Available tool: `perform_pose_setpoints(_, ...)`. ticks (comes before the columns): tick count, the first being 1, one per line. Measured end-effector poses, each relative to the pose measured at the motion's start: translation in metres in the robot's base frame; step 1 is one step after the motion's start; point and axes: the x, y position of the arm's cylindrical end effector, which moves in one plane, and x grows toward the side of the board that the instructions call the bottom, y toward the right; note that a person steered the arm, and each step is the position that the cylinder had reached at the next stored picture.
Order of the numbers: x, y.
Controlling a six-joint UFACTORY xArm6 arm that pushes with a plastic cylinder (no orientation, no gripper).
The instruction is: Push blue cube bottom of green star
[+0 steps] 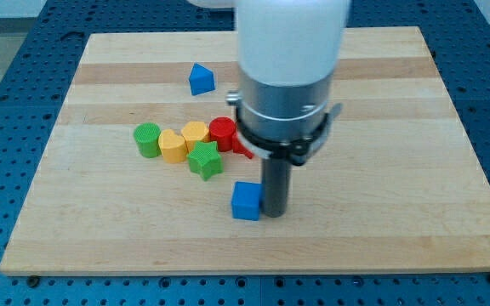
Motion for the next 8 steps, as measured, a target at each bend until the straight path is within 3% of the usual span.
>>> perform_pose_setpoints(2,0.0,-0.034)
perform_pose_setpoints(6,-0.017,-0.044)
perform_pose_setpoints(8,0.03,-0.045)
